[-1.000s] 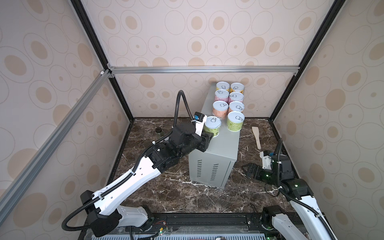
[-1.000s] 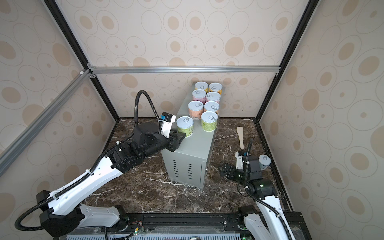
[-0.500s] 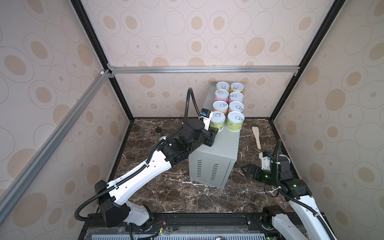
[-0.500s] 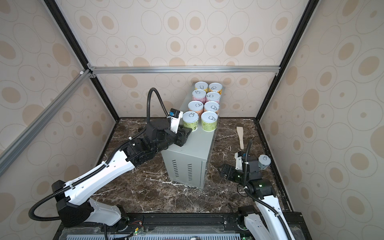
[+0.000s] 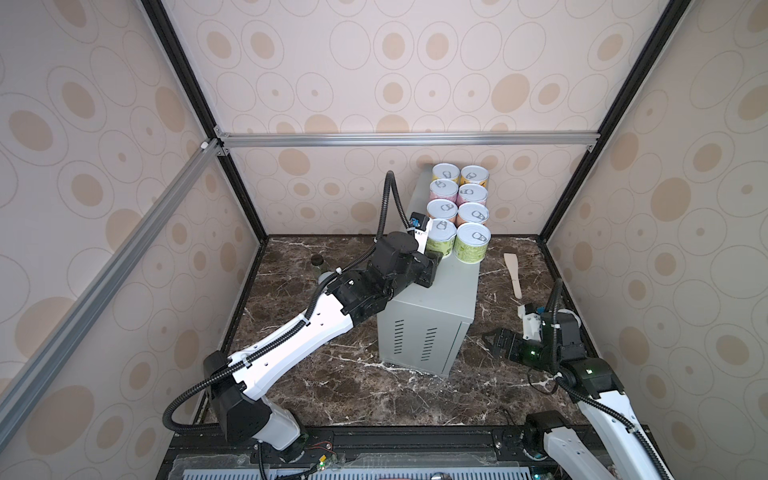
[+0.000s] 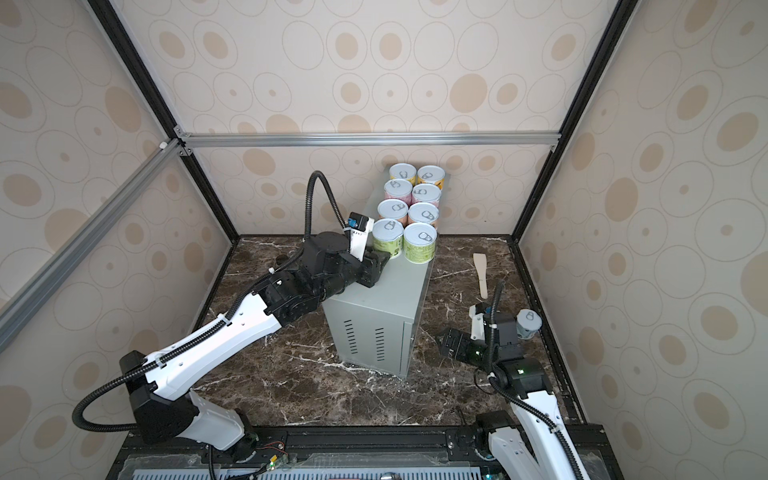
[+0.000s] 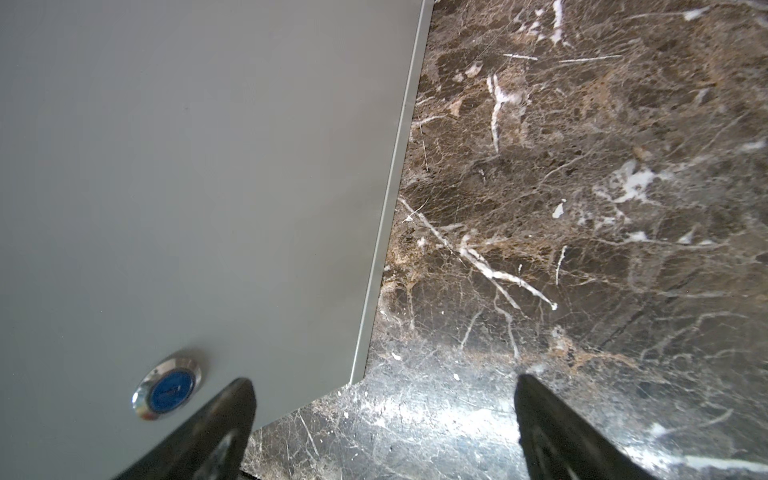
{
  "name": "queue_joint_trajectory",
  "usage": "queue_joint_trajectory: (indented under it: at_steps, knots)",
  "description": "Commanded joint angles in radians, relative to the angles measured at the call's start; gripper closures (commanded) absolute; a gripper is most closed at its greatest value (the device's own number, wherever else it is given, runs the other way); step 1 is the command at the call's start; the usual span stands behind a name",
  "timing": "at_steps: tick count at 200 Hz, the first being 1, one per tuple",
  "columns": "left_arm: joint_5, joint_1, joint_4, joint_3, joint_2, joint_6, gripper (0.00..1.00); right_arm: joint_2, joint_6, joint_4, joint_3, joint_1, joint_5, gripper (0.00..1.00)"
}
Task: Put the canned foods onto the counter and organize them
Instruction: 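Open the left gripper to release the can on the box top, then pull the left gripper back down while the right gripper reaches toward the pale blue can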
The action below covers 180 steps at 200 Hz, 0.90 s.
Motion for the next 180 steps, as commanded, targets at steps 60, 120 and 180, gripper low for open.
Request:
queue_joint_trajectory:
  at_steps: [60,120,180]
  knots:
    - [0.006,0.0,-0.073,0.027,-0.101,0.006,0.39,-0.022,0.014,-0.057,0.049,-0.005,0.054,0.01]
    - [-0.065,0.001,-0.11,-0.115,-0.325,-0.004,0.17,-0.033,0.046,-0.14,0.103,-0.005,0.194,0.01]
    - [-0.169,0.037,-0.196,-0.342,-0.568,-0.068,0.01,-0.039,0.068,-0.21,0.121,-0.005,0.365,0.01]
